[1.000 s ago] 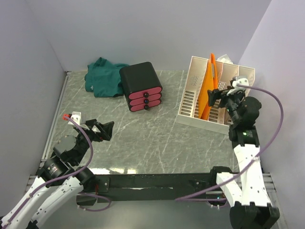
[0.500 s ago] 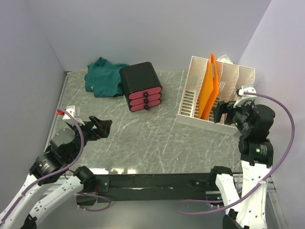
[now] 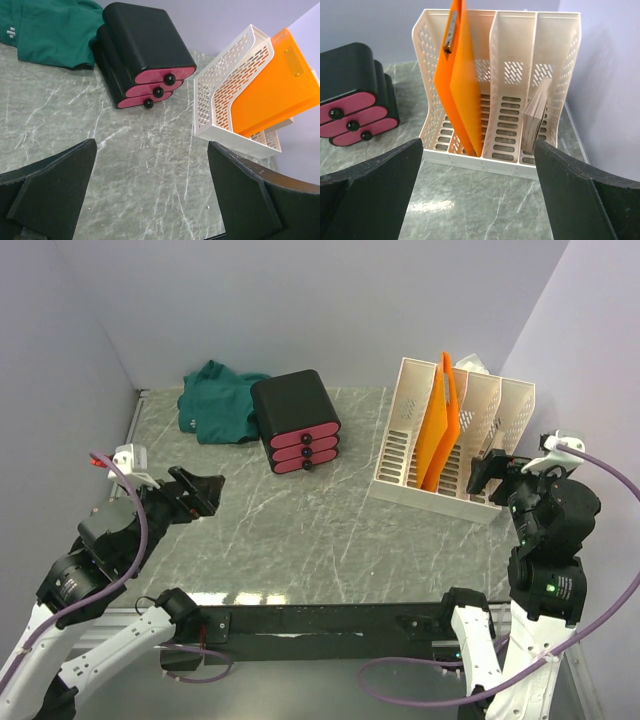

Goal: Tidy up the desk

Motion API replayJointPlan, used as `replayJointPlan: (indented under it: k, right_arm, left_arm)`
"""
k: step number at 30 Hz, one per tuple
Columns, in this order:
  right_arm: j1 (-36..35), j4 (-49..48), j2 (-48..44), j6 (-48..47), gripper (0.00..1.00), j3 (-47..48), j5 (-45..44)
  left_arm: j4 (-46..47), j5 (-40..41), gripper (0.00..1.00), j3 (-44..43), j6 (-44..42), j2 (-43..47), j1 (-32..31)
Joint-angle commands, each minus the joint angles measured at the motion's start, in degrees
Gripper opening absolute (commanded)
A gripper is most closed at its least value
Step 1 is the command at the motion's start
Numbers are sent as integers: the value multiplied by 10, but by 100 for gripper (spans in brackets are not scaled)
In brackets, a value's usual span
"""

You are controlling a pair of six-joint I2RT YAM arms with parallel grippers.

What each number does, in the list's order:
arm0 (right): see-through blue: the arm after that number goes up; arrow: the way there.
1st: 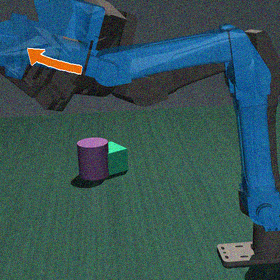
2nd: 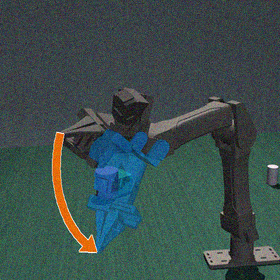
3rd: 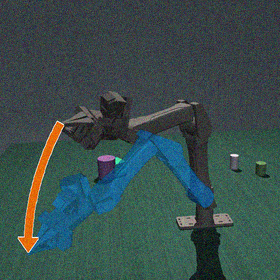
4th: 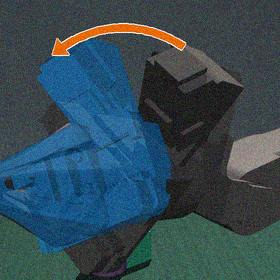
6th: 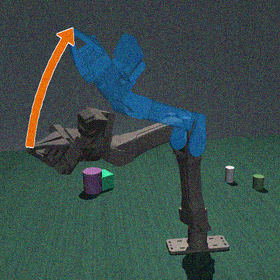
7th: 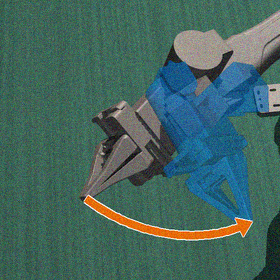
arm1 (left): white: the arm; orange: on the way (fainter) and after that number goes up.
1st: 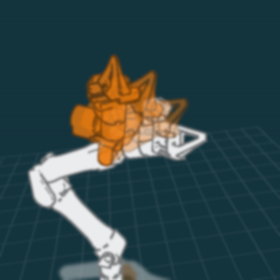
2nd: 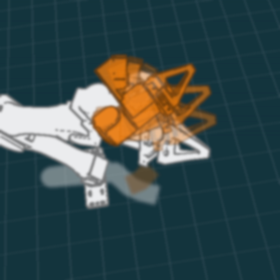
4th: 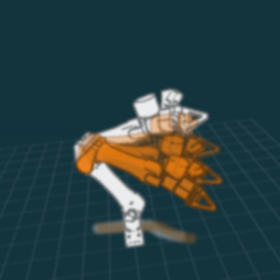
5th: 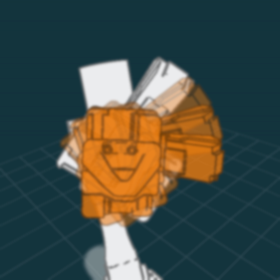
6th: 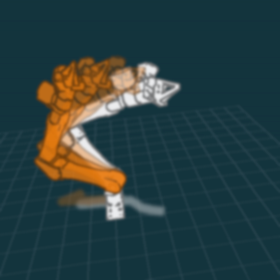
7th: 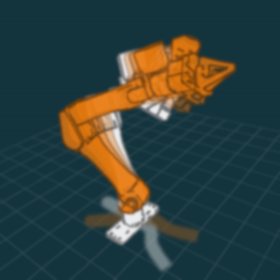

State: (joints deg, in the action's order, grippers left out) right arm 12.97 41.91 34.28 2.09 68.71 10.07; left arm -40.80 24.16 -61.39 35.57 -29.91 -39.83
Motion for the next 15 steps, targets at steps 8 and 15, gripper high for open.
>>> replayJointPlan:
  k: [8,15]
  right_arm:
    - [3,12,-13,16,100,34,-66]
    - [3,8,-15,16,100,32,-71]
  left_arm:
    - [-7,-11,100,-34,-13,-19,-2]
    - [-7,-15,100,-37,-14,-17,-2]
